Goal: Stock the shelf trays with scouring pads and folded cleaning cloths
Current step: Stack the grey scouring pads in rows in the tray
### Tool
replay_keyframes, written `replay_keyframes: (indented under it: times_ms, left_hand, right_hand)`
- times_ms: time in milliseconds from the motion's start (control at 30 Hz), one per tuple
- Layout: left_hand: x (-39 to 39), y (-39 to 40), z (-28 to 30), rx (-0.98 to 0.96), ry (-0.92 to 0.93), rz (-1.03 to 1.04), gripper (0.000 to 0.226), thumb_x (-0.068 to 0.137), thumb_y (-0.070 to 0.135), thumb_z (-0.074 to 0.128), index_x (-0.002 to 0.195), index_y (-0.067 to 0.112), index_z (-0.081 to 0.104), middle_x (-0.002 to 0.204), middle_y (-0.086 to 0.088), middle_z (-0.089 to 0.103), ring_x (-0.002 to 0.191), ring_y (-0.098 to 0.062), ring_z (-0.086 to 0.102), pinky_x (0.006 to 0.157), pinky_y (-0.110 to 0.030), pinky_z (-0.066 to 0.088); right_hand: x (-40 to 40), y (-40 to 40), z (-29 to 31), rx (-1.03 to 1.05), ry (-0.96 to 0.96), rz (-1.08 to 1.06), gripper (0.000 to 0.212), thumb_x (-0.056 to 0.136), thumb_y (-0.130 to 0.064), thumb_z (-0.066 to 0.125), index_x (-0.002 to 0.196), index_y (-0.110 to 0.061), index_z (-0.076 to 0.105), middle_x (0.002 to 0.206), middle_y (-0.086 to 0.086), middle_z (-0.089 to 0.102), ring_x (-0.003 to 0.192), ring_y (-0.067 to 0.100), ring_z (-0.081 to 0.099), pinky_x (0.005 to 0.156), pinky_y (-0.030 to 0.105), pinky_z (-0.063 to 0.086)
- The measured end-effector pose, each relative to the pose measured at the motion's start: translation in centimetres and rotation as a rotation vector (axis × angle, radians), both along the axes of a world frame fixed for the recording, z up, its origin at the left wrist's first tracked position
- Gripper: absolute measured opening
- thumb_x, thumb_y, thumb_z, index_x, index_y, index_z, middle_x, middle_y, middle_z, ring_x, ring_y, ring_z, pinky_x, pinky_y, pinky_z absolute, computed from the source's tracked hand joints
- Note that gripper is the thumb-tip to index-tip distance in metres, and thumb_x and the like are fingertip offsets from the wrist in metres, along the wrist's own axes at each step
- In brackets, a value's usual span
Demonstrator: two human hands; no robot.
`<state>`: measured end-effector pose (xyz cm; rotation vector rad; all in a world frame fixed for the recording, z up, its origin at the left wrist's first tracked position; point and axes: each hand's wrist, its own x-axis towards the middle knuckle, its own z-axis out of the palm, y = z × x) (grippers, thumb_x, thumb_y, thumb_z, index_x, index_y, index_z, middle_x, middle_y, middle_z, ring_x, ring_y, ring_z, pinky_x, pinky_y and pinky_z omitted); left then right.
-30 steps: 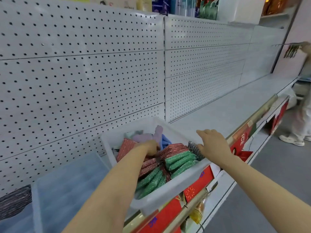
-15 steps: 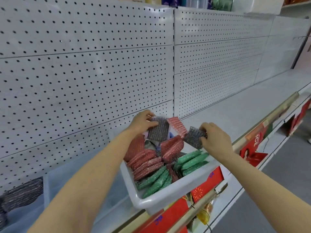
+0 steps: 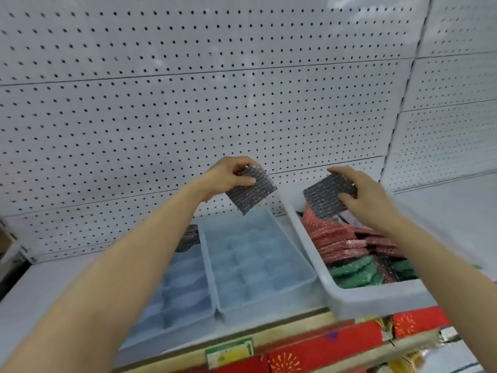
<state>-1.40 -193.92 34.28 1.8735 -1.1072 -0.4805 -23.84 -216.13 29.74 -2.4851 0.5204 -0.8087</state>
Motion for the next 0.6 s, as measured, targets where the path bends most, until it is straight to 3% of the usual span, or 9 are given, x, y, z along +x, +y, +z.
replay_keyframes:
  times_ms: [200, 300, 367, 467, 600]
  left_hand:
    - [5.3, 11.6, -0.9, 0.213, -0.194, 0.253, 0.04, 0.077, 0.017, 0.082, 0.114, 0.025, 0.067, 0.109, 0.004, 0.066, 0.105, -0.011, 0.059, 0.093, -0.031, 0.046]
    - [7.3, 16.7, -2.5, 0.363, -0.219, 0.289, 0.045, 0.076, 0.008, 0.081, 0.116, 0.024, 0.067, 0.118, 0.001, 0.066, 0.113, -0.013, 0.058, 0.1, -0.032, 0.044]
    - [8.0, 19.5, -4.4, 0.426, -0.248, 0.267, 0.044, 0.074, 0.005, 0.082, 0.113, 0.023, 0.071, 0.116, 0.004, 0.069, 0.111, -0.015, 0.061, 0.103, -0.035, 0.044]
    - [7.9, 21.6, -8.1, 0.444, -0.319, 0.238, 0.042, 0.075, 0.007, 0.081, 0.113, 0.022, 0.072, 0.114, 0.005, 0.07, 0.107, -0.014, 0.062, 0.102, -0.031, 0.044]
    - [7.8, 22.0, -12.8, 0.449, -0.491, 0.198, 0.041, 0.078, 0.009, 0.078, 0.114, 0.027, 0.071, 0.115, 0.005, 0.07, 0.107, -0.016, 0.062, 0.096, -0.031, 0.045]
  right_hand:
    - [7.3, 9.1, -0.9, 0.146, -0.086, 0.217, 0.053, 0.086, 0.001, 0.062, 0.128, -0.029, 0.051, 0.111, -0.001, 0.056, 0.089, 0.018, 0.058, 0.085, 0.031, 0.05]
    - [10.5, 13.7, -2.1, 0.204, -0.09, 0.278, 0.05, 0.084, 0.001, 0.063, 0.123, -0.028, 0.052, 0.103, 0.002, 0.058, 0.081, 0.023, 0.061, 0.073, 0.025, 0.05]
    - [12.4, 16.5, -3.3, 0.286, -0.08, 0.339, 0.046, 0.085, 0.001, 0.06, 0.118, -0.03, 0.049, 0.102, 0.006, 0.057, 0.078, 0.029, 0.063, 0.068, 0.032, 0.052]
    - [14.7, 19.6, -5.3, 0.379, -0.052, 0.393, 0.047, 0.083, 0.001, 0.058, 0.11, -0.035, 0.043, 0.102, 0.007, 0.056, 0.079, 0.031, 0.063, 0.072, 0.048, 0.055]
    - [16.5, 22.0, -8.1, 0.291, -0.055, 0.438, 0.06, 0.082, 0.005, 0.056, 0.121, -0.039, 0.045, 0.106, 0.0, 0.055, 0.09, 0.02, 0.055, 0.081, 0.036, 0.049]
